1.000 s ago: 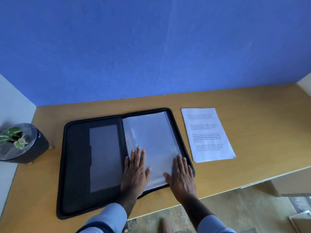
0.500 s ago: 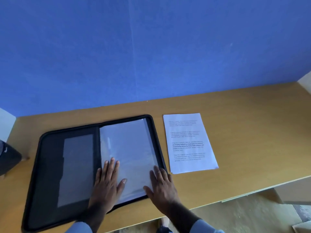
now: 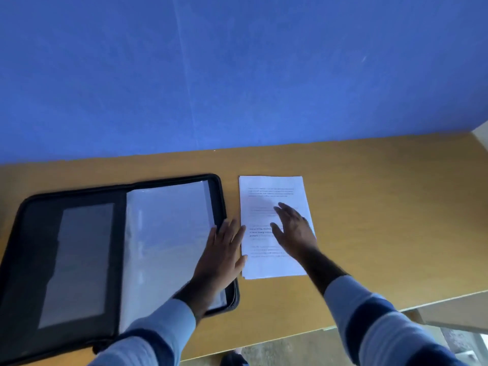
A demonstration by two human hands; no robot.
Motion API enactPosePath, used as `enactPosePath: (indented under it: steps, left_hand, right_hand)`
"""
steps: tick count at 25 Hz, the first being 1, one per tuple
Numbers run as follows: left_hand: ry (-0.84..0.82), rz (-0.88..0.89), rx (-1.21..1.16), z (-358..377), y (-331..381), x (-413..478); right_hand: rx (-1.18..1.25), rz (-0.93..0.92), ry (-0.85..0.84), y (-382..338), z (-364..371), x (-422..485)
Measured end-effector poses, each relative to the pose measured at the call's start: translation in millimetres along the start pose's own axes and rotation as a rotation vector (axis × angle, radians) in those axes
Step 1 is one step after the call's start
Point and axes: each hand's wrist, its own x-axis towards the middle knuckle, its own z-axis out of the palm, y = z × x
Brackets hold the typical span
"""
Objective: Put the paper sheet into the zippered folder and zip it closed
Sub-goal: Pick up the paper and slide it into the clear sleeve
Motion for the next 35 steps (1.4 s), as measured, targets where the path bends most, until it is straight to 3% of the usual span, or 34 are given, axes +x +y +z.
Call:
enactPosePath:
  steps: [5, 10, 21, 23, 25, 27, 29, 31, 35]
  left_hand:
    - [-0.043, 0.042, -0.009, 7, 11, 39]
    - [-0.018, 0.049, -0.037, 9, 3, 40]
    - [-0.055, -0.01, -0.029, 11, 6, 38]
    - [-0.05, -0.014, -0.026, 12, 5, 38]
    - [-0.044, -0.014, -0.034, 12, 5, 37]
    - [-0.05, -0.006, -0.035, 12, 6, 37]
    - [-0.064, -0.005, -0.02, 12, 6, 37]
    - [-0.064, -0.006, -0.013, 12, 4, 38]
    - [-0.08, 0.024, 0.052, 11, 4, 38]
  right_hand:
    - [-0.073, 0.167, -0.147, 61, -39, 79]
    - [-0.077, 0.14, -0.274, 87, -42, 111]
    - [-0.102, 0.132, -0.116, 90, -36, 125]
    - [-0.002, 0.145, -0.145, 88, -39, 125]
    - [0.343, 0.232, -0.164, 83, -43, 117]
    - [0.767, 0.342, -0.101, 76, -41, 96]
    - [1.045, 0.421, -0.002, 72, -32, 69]
    - [1.117, 0.485, 0.045, 74, -22, 46]
    - [0.913, 0.473, -0.045, 72, -20, 15]
